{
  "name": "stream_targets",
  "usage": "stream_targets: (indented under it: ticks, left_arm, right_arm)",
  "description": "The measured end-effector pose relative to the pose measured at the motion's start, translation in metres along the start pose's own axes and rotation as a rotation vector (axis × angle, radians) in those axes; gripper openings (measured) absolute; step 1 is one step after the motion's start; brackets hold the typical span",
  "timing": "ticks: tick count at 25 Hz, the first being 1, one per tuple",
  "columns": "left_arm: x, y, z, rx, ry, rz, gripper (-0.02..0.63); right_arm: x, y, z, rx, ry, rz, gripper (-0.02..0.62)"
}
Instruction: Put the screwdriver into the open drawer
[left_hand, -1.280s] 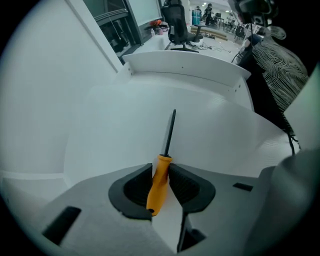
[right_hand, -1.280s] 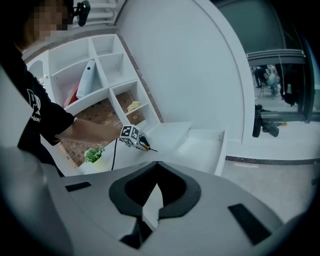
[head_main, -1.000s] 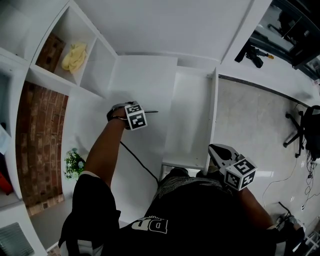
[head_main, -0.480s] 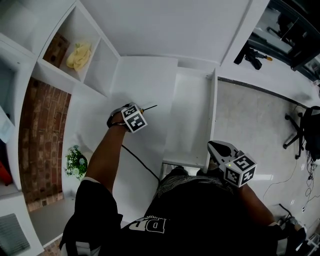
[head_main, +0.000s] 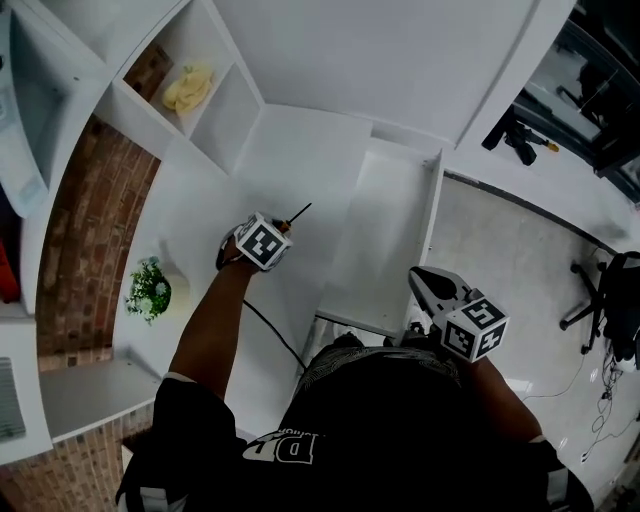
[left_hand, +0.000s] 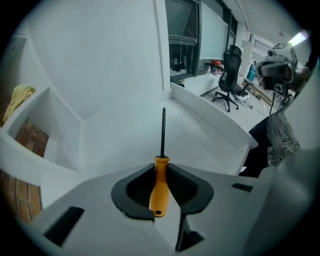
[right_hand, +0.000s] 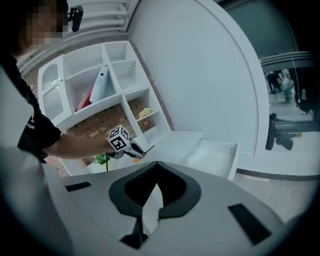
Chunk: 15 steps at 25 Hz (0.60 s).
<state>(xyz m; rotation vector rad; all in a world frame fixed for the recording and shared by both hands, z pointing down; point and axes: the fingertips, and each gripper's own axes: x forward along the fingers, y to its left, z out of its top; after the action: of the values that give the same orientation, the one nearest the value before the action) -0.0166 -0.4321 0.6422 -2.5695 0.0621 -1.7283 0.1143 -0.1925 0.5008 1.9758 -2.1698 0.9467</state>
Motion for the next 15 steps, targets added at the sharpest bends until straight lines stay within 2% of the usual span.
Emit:
stream_targets:
  ticks: [3, 8, 12, 15]
  left_arm:
    - [-0.009, -0.019, -0.005, -0.102, -0.010, 0.023, 0.084]
    - [-0.021, -0.050, 0.005, -0.260, -0.080, 0.066, 0.084]
    - [-0.030, -0.086, 0.020, -0.341, -0.132, 0.069, 0.084]
    - [-0.030, -0.112, 0.025, -0.399, -0.138, 0.057, 0.084]
  right_arm:
    - [-0.004, -0.007, 0.006, -0.026, 0.018, 0.045, 0.005]
    - [-0.010, -0.020, 0.009, -0.040, 0.034, 0.102, 0.005]
    - [-0.015, -0.025, 0.006, -0.040, 0.043, 0.147, 0.005]
    - [-0.020, -0.028, 0.003, -0.037, 0.054, 0.178, 0.005]
